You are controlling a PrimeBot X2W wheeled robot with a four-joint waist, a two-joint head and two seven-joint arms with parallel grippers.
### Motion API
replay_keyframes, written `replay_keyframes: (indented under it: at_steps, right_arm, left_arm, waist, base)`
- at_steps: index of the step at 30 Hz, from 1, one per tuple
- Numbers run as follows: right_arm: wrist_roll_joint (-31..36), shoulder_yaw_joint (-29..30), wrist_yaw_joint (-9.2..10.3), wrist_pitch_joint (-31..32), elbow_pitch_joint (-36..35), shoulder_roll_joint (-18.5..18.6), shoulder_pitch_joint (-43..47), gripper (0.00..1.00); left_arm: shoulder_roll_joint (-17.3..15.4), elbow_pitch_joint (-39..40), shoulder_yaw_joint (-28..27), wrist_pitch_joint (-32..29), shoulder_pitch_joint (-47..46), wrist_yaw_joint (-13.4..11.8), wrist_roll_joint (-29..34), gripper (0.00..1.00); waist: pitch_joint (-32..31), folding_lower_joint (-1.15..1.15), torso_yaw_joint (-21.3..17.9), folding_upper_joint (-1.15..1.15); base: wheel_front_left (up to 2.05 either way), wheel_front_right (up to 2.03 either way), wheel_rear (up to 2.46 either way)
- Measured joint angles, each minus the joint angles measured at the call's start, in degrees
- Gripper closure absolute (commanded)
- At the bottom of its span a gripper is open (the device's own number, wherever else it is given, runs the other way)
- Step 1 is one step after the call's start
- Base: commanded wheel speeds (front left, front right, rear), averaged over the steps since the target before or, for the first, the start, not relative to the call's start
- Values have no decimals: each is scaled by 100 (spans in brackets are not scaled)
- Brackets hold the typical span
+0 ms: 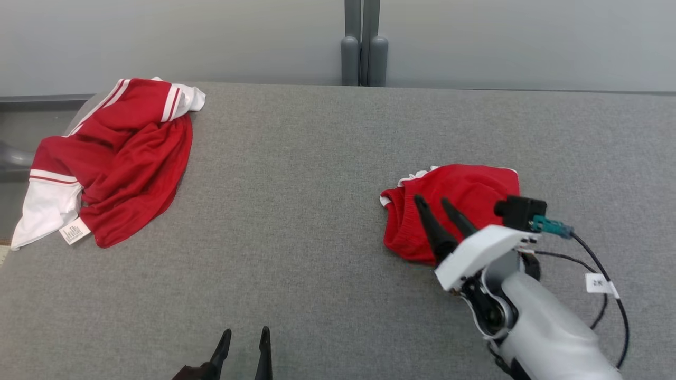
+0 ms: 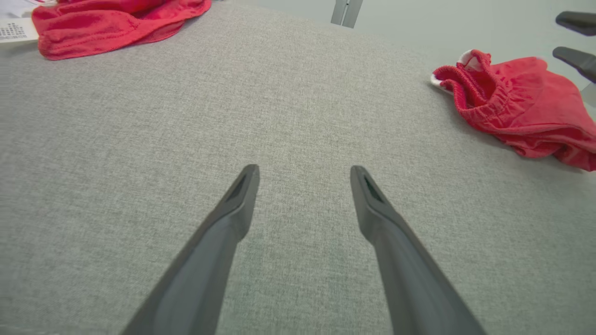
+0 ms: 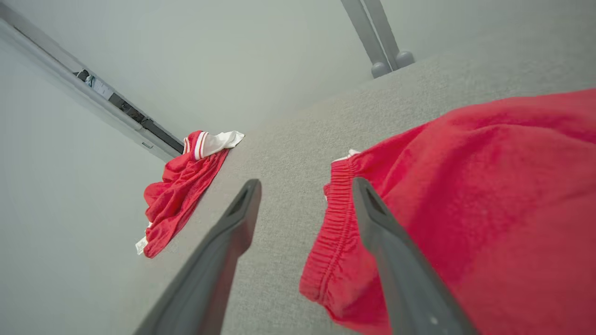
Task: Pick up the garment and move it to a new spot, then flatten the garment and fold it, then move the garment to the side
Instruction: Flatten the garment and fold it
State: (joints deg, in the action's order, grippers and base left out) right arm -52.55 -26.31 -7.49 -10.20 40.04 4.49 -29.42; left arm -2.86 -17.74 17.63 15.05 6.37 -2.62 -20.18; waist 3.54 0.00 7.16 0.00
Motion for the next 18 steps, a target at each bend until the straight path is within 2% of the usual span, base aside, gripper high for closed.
replay_keyframes:
  at_steps: [4,6,8,12,18]
  right_arm:
    - [1250,186,0,-432,-70,837,534,0]
    - [1904,573,0,-465,-185,1107,773,0]
    - [2697,1216,0,-480,-715,1240,1102,0]
    - [3838,2263,0,-486,-1834,1217,2037,0]
    - [4320,2998,-1,-486,-2687,1003,3098,0]
  left_arm:
    - [0,230,-155,0,141,-27,16,0]
    - [1,355,-235,1,210,-15,108,0]
    - [1,479,-345,0,284,18,241,0]
    - [0,704,-631,0,374,145,405,0]
    - [1,860,-960,1,488,323,651,0]
  waist:
    - [-175,0,-17,0]
    - [-253,0,-29,0]
    - [-336,0,-42,0]
    - [-465,0,-47,0]
    - [-632,0,-13,0]
  base:
    - [0,0,0]
    - [0,0,0]
    - [0,0,0]
    - [0,0,0]
    - [0,0,0]
